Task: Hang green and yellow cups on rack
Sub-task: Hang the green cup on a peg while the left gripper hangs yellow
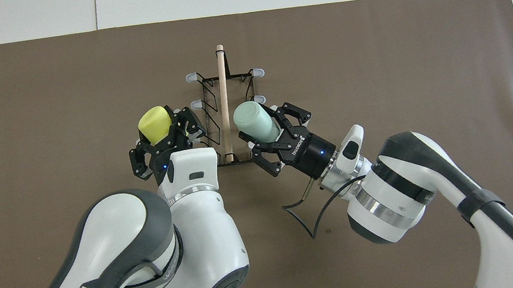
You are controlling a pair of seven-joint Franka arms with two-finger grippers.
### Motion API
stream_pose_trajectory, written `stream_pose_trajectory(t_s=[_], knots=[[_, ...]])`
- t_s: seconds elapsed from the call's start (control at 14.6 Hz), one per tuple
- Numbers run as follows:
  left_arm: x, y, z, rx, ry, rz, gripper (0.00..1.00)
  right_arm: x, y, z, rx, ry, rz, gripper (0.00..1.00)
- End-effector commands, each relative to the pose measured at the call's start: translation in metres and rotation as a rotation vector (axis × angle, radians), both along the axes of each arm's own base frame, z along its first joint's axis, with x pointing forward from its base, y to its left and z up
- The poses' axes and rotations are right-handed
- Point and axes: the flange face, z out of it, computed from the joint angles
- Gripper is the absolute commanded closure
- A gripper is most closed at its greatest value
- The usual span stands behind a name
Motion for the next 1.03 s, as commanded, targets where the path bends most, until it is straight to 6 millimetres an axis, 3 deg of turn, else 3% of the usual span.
stream_pose_trajectory(t_s=[0.0, 0.34, 0.55, 0.75, 0.82, 0.89, 0.96], knots=[[0.006, -0.007, -0.02, 0.031, -0.054, 0.018, 1.0, 0.002, 0.0, -0.006, 0.015, -0.019, -0.062, 1.0], [0.009, -0.025, -0.043, 0.014, -0.109, 0.047, 1.0, 0.001, 0.002, -0.025, -0.004, 0.002, -0.055, 1.0], [0.01, -0.031, -0.07, 0.047, -0.146, 0.066, 1.0, 0.003, 0.004, -0.047, -0.008, -0.011, -0.044, 1.0], [0.001, -0.041, -0.073, 0.002, -0.18, 0.077, 1.0, 0.002, 0.003, -0.052, -0.019, -0.004, -0.044, 1.0], [-0.004, -0.047, -0.073, -0.004, -0.178, 0.067, 1.0, 0.003, 0.003, -0.051, -0.02, -0.005, -0.046, 0.81], [-0.006, -0.05, -0.074, -0.01, -0.175, 0.063, 1.0, 0.003, 0.001, -0.05, -0.017, -0.006, -0.05, 0.01], [-0.007, -0.051, -0.074, -0.012, -0.175, 0.062, 1.0, 0.004, 0.001, -0.048, -0.015, -0.008, -0.052, 0.0]])
